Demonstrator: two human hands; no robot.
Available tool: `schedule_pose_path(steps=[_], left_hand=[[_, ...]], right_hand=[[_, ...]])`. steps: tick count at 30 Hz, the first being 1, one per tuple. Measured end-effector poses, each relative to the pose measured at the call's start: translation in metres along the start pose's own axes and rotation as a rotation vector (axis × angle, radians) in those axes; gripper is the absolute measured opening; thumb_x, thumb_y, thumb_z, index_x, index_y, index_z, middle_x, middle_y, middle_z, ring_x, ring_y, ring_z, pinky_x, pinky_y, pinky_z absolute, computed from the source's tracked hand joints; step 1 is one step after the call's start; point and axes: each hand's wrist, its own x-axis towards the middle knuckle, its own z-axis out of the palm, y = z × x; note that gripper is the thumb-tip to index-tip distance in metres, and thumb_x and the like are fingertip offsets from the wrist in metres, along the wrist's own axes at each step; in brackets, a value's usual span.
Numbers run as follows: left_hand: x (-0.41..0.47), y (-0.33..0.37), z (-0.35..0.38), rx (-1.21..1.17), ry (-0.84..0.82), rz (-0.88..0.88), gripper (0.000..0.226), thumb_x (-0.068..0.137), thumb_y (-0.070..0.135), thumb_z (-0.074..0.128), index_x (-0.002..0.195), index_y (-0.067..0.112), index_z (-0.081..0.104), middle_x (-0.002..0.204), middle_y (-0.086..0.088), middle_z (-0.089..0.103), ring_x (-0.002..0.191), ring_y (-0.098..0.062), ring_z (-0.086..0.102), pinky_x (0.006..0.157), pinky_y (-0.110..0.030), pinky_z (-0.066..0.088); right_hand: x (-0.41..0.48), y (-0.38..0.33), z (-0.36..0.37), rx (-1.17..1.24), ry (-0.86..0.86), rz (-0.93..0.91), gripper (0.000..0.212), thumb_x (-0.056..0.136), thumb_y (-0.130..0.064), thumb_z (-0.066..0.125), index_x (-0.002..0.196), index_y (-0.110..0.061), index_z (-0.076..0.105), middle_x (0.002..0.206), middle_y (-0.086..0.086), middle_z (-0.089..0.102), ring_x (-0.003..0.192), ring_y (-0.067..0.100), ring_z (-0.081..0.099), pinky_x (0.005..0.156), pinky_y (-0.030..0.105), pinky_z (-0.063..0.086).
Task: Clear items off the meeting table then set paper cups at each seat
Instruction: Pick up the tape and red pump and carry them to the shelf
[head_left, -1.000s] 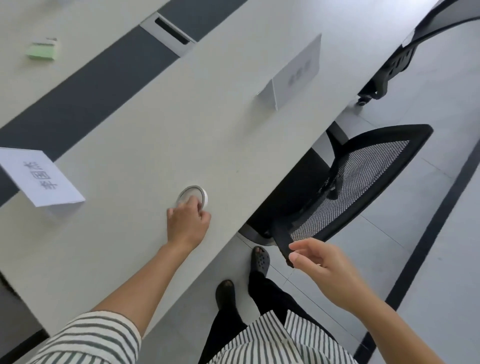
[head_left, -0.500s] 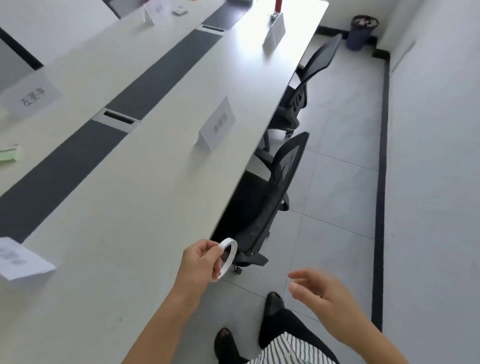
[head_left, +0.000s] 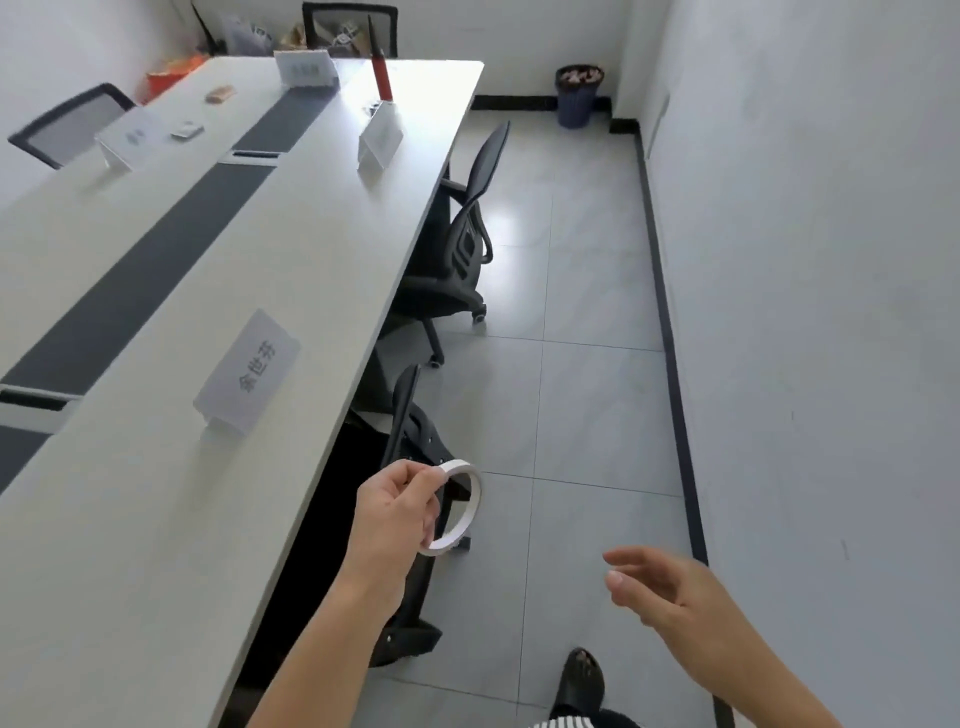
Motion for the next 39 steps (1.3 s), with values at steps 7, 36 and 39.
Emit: schedule_pose_path(steps=[7, 36, 39], left_hand=[[0.058, 0.04, 0.052, -0.057, 0.053, 0.02, 0.018, 0.09, 0.01, 0.057, 0.08, -0.004, 0.062, 0.045, -0.002, 0.039, 0.041, -0.012, 0.031, 0.048, -0.029, 0.027], [0.579, 0.27, 0.297, 0.021, -0.059, 0.009, 0.019, 0.09, 0.01, 0.058, 0.072, 0.004, 0.062, 0.046, -0.001, 0.038, 0.043, -0.014, 0.029, 0.049, -0.029, 0.026], [0.63, 0.311, 0.347, 0.007, -0.069, 0.022, 0.019, 0.09, 0.011, 0.058, 0.071, 0.005, 0.06, 0.047, -0.001, 0.039, 0.042, -0.014, 0.03, 0.049, -0.029, 0.027]], right_hand=[[0.091, -0.028, -0.085, -0.006, -0.039, -0.031, 0.014, 0.088, -0.029, 0.068, 0.101, -0.03, 0.07, 0.094, -0.004, 0.076, 0.082, 0.002, 0.072, 0.072, 0.019, 0.051], [0.575, -0.204, -0.364, 0.129, 0.078, -0.019, 0.013, 0.088, -0.031, 0.067, 0.101, -0.032, 0.069, 0.096, -0.006, 0.075, 0.083, 0.0, 0.071, 0.072, 0.02, 0.053], [0.638, -0.233, -0.422, 0.108, 0.073, -0.058, 0.014, 0.088, -0.032, 0.068, 0.101, -0.032, 0.069, 0.093, -0.005, 0.075, 0.084, 0.001, 0.07, 0.074, 0.019, 0.05]])
